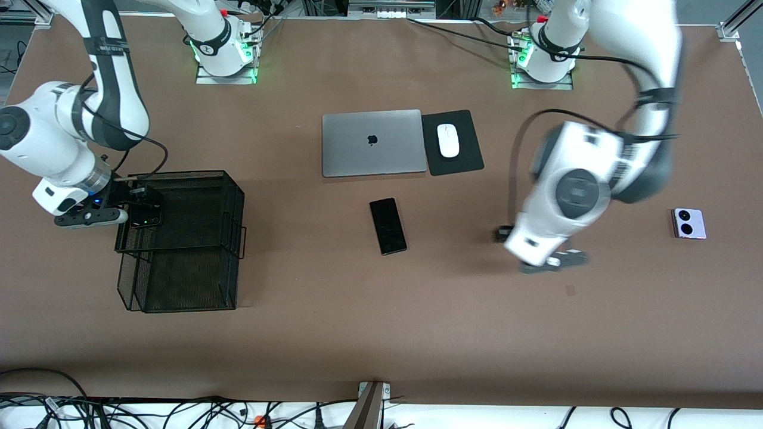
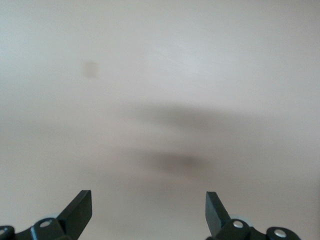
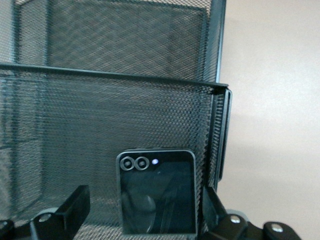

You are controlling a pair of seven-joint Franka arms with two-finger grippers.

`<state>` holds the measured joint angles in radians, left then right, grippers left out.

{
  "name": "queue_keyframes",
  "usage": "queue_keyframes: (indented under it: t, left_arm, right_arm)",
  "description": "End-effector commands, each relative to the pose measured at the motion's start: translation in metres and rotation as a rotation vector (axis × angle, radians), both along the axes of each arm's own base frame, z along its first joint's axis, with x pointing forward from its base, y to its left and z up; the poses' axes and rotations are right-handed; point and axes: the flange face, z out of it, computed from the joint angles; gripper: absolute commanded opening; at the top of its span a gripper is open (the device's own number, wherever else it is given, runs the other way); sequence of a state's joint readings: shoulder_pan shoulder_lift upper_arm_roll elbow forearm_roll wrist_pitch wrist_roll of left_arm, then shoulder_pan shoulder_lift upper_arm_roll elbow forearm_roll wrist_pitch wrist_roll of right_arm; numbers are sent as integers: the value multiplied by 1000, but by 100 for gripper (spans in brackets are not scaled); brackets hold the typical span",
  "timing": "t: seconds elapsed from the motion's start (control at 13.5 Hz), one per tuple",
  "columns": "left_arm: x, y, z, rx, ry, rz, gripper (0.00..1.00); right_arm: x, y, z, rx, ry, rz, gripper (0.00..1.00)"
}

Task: Place phones with both arms
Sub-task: 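Grasp the bar phone with the right gripper while the left grasps the white phone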

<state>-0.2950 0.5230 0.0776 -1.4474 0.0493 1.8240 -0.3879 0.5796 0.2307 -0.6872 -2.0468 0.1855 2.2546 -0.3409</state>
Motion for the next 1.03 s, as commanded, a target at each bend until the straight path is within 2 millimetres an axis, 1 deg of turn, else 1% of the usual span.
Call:
queue_keyframes:
  t: [0.0,0.07,0.15,0.22,0.3,0.37,0.44,0.52,0.59,0.74,0.81,0.89,0.96]
  left_arm:
    - [-1,105,0,-13,106,-62,100]
    - [0,150,-3,-25,127,-62,100]
    - [-1,191,-5,-46,137,-91,100]
    - [-3,229,-12,-65,145,-105,100]
    - [-5,264,-19,-76,132,-120,100]
    - [-8,292,-24,-87,117,-155,100]
    - [-14,320,-33,-94,123,-179,100]
    - [-19,350,-39,-83,114,-185,100]
    - [-29,373,-53,-77,111,-216,100]
    - [-52,419,-84,-66,36,-332,100]
    - [-63,432,-102,-51,-6,-354,100]
    - [-74,441,-118,-42,-28,-352,100]
    - [-86,445,-132,-39,-42,-344,100]
  right_arm:
    - [19,23,57,37,61,-62,100]
    - [24,44,73,40,77,-78,100]
    - [28,71,85,42,87,-87,100]
    - [30,96,97,34,90,-106,100]
    - [31,125,105,26,90,-131,100]
    - [29,163,106,20,87,-162,100]
    - [28,205,105,5,77,-184,100]
    - [26,246,101,-11,70,-189,100]
    - [22,292,96,-16,67,-165,100]
    - [19,374,73,4,70,-145,100]
    - [20,412,65,26,66,-137,100]
    - [18,448,56,46,63,-102,100]
    - [15,479,47,62,54,-64,100]
